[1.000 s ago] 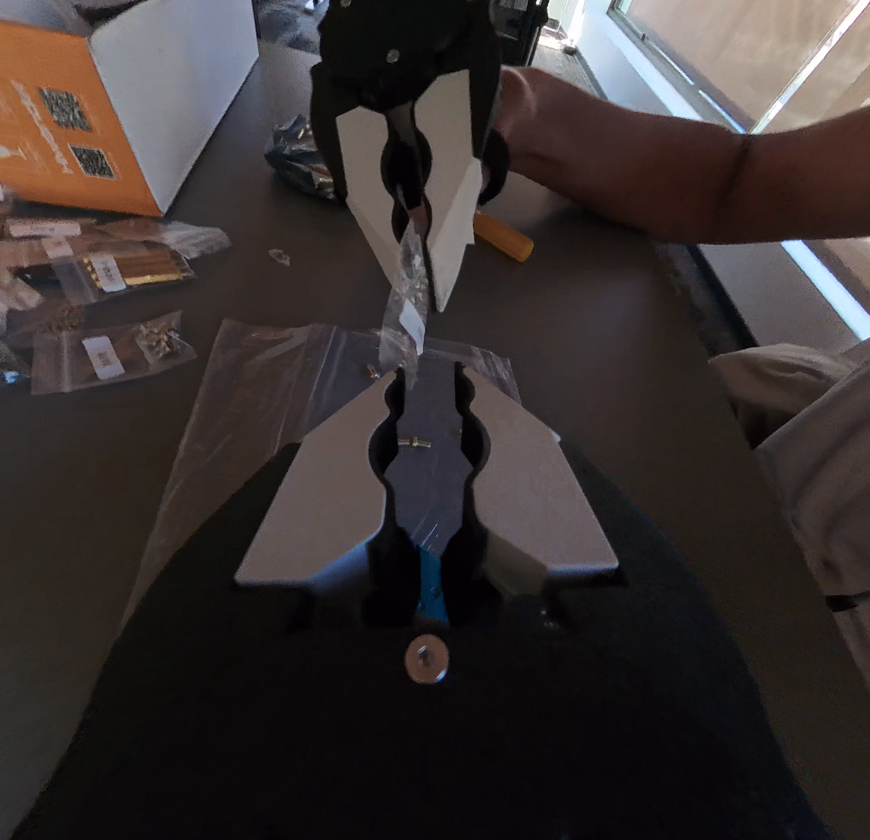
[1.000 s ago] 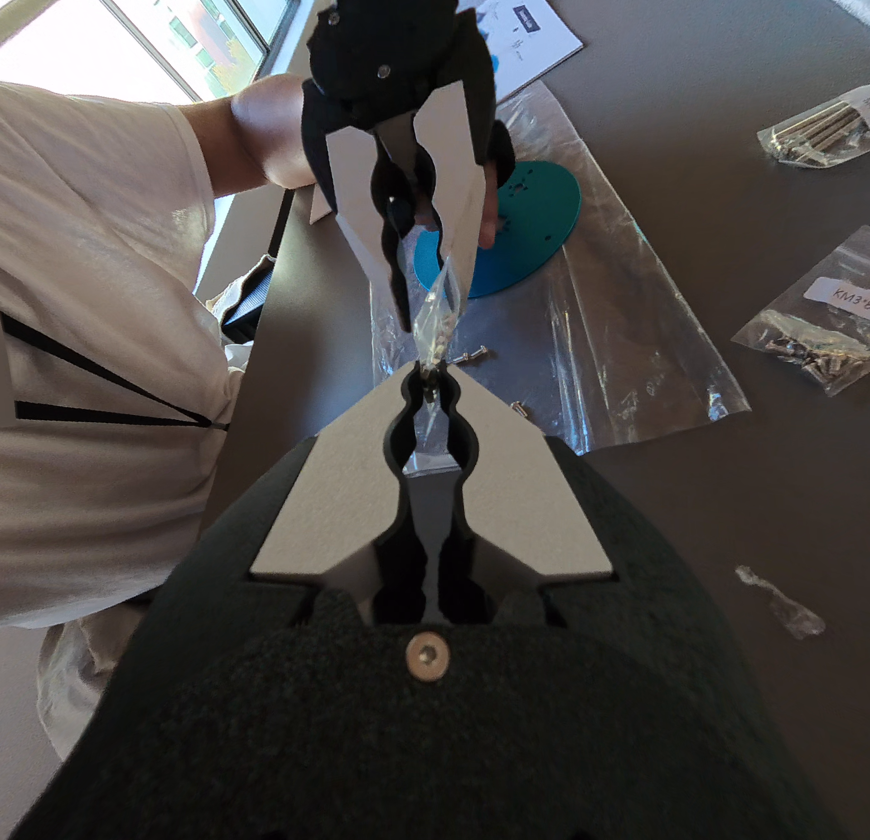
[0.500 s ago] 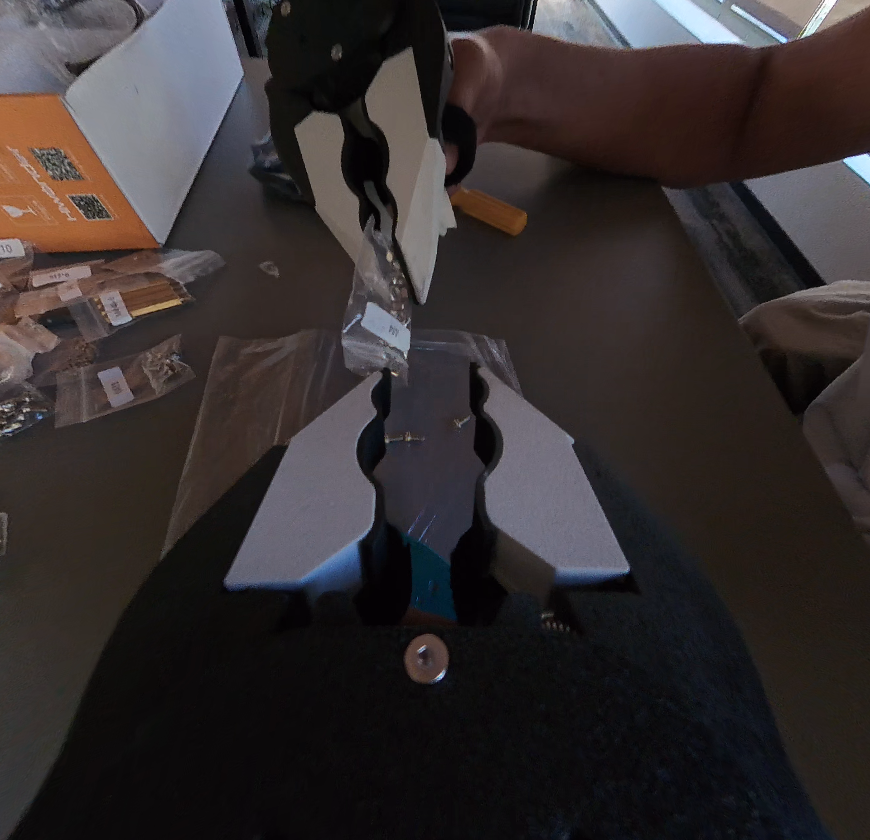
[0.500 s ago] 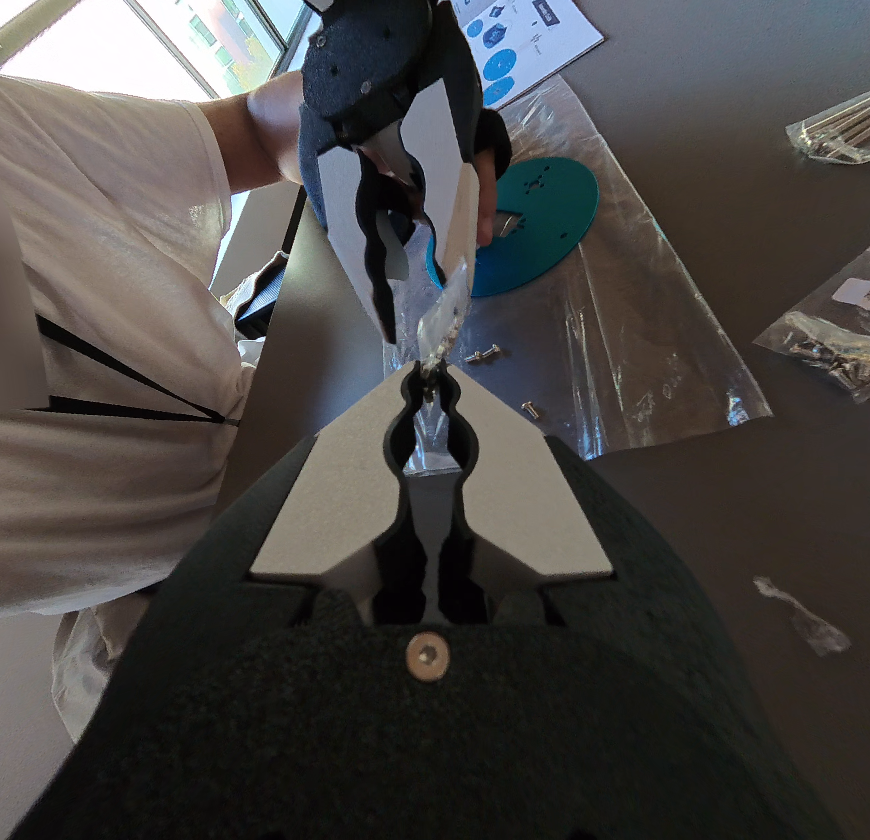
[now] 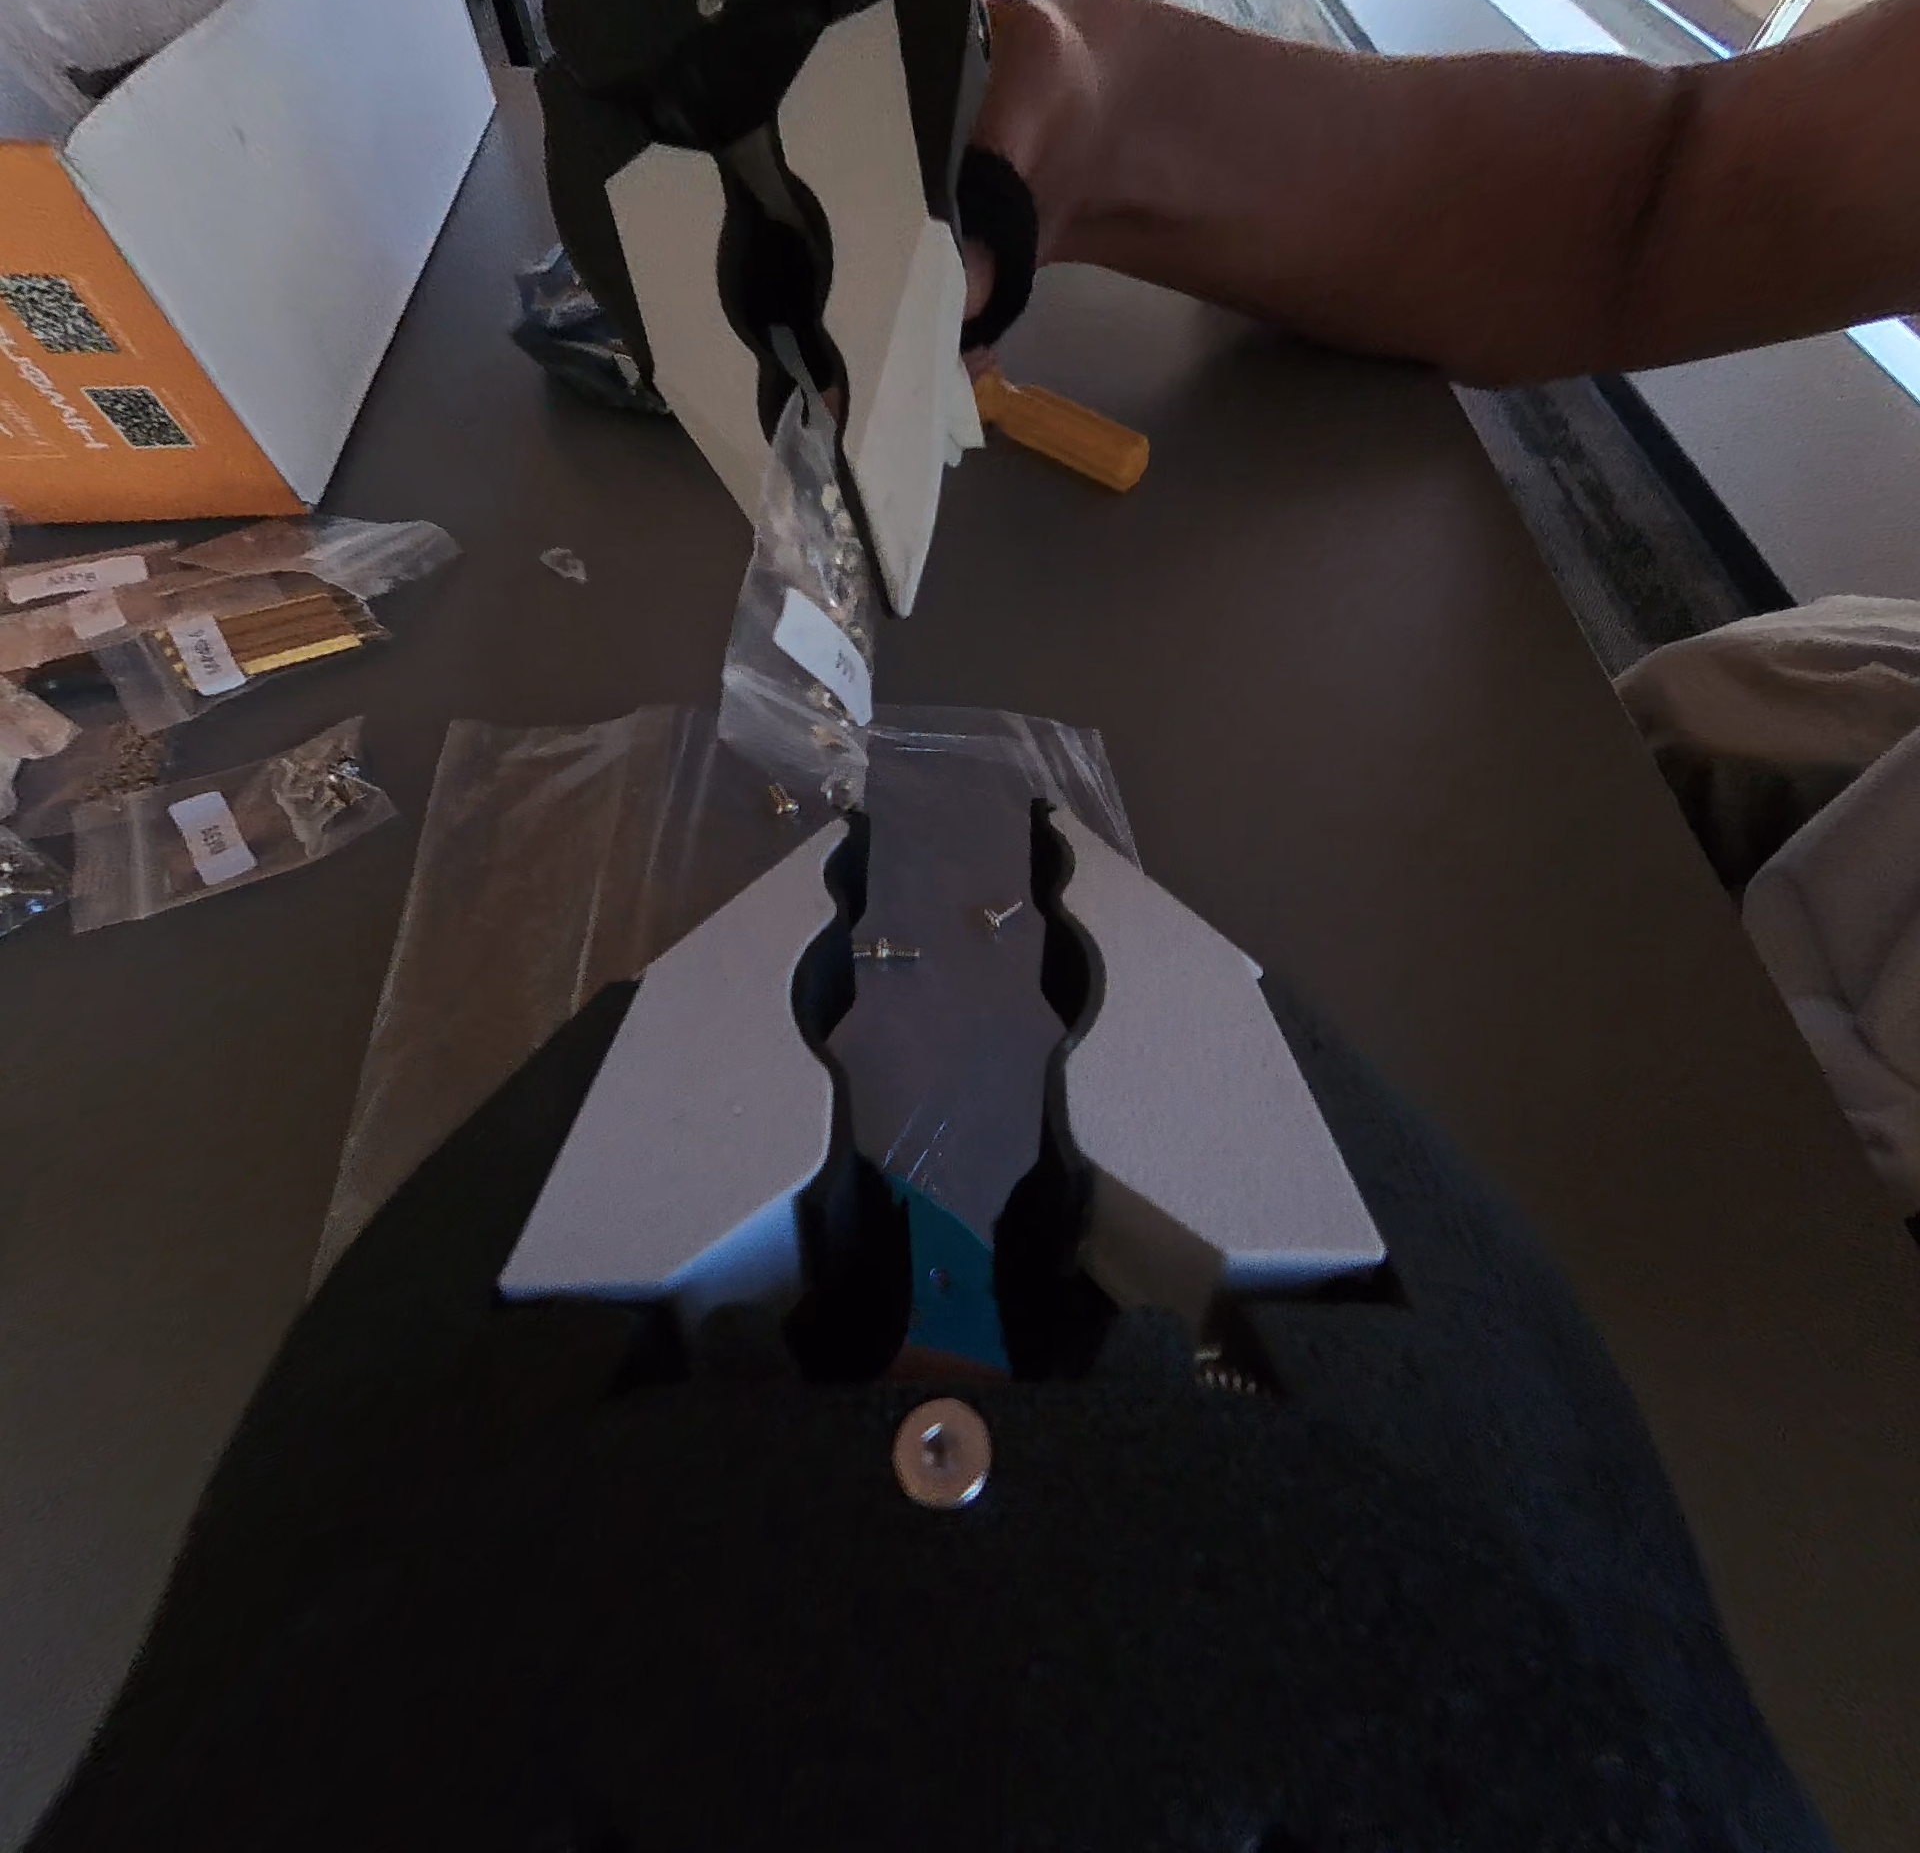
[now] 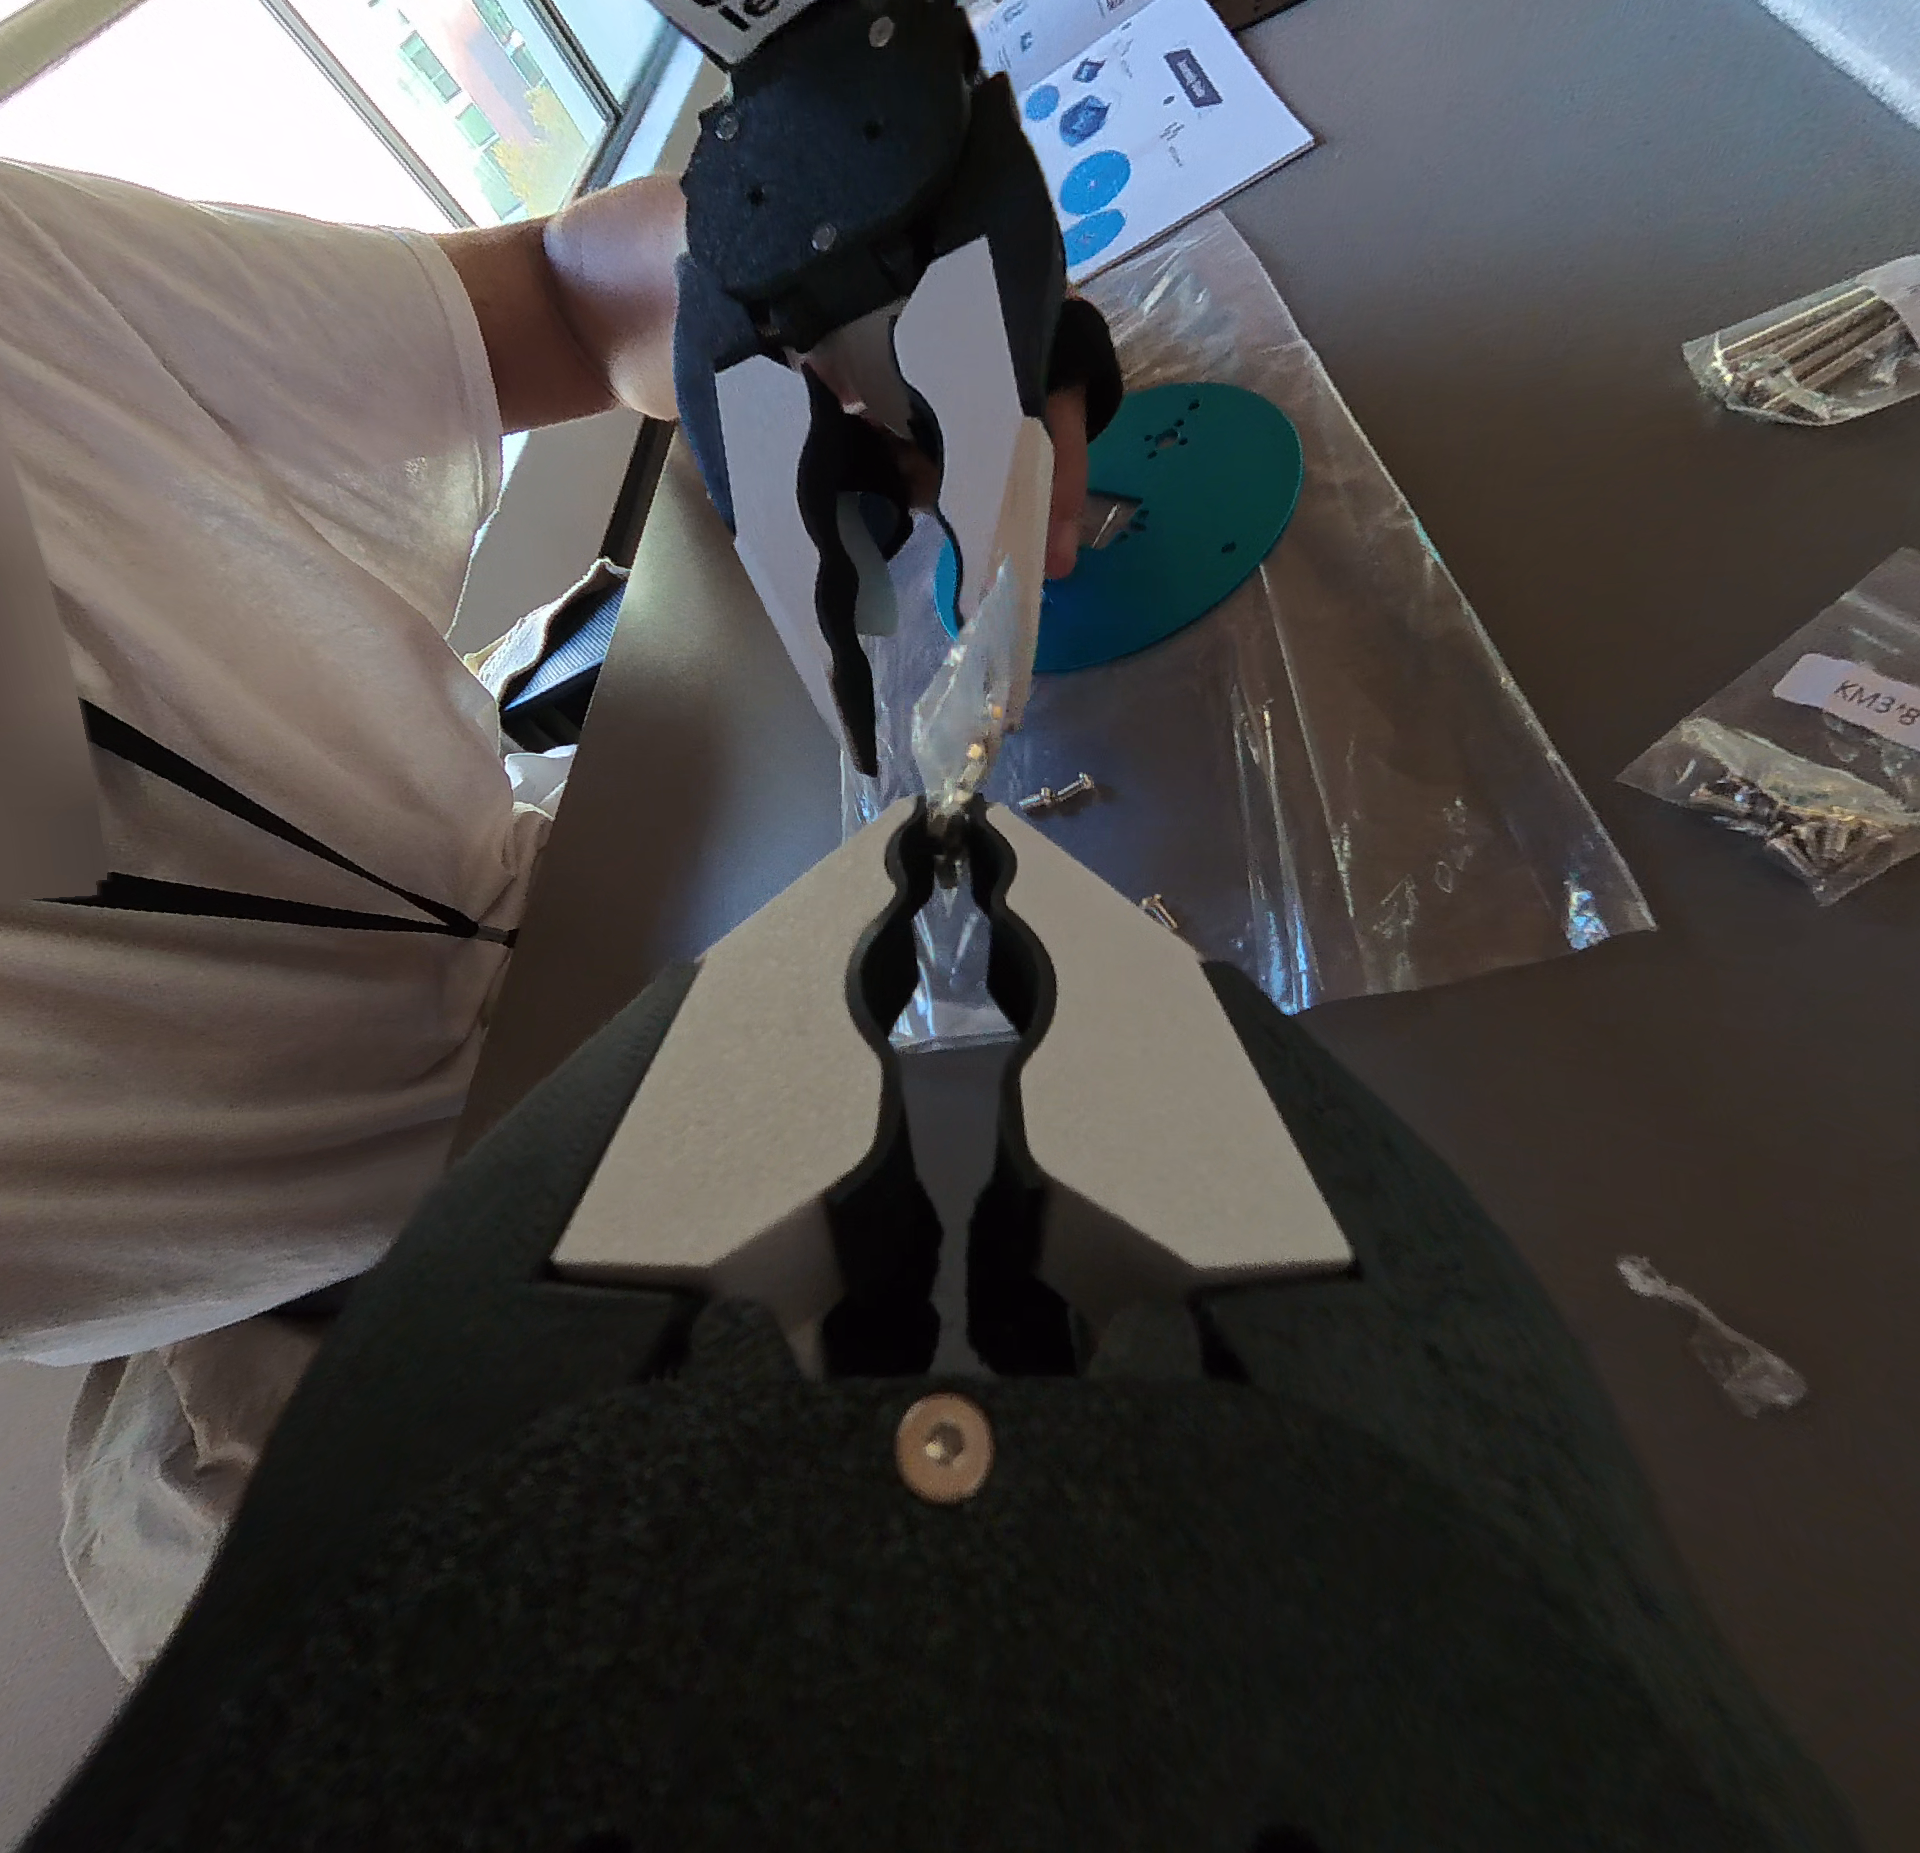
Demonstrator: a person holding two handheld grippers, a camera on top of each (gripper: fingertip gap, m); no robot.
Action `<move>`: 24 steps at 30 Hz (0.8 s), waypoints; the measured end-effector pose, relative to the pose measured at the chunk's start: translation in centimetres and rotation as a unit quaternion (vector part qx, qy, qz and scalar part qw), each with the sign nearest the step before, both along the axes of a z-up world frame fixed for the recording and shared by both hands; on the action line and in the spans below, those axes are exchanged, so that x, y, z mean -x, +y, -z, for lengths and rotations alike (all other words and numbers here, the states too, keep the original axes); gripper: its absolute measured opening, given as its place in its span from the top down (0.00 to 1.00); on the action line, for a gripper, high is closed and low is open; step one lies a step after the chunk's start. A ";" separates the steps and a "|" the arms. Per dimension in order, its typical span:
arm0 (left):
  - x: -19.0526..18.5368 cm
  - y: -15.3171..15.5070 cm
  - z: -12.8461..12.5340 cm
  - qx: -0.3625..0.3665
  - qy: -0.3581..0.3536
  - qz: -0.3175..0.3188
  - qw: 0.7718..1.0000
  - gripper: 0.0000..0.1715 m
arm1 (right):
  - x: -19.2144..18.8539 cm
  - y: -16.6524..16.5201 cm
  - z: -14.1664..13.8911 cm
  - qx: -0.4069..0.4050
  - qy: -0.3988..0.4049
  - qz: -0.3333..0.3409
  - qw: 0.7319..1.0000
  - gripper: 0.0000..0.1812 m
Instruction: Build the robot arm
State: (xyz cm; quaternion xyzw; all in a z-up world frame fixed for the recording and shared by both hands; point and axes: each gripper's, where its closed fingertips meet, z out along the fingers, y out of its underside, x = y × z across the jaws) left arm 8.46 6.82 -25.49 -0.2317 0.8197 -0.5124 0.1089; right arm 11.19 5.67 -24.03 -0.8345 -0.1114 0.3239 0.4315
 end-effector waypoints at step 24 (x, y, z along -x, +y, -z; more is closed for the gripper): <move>-2.1 1.0 -0.2 0.015 0.008 -0.077 0.997 0.80 | -0.8 0.1 1.5 0.024 -0.047 0.018 0.998 0.97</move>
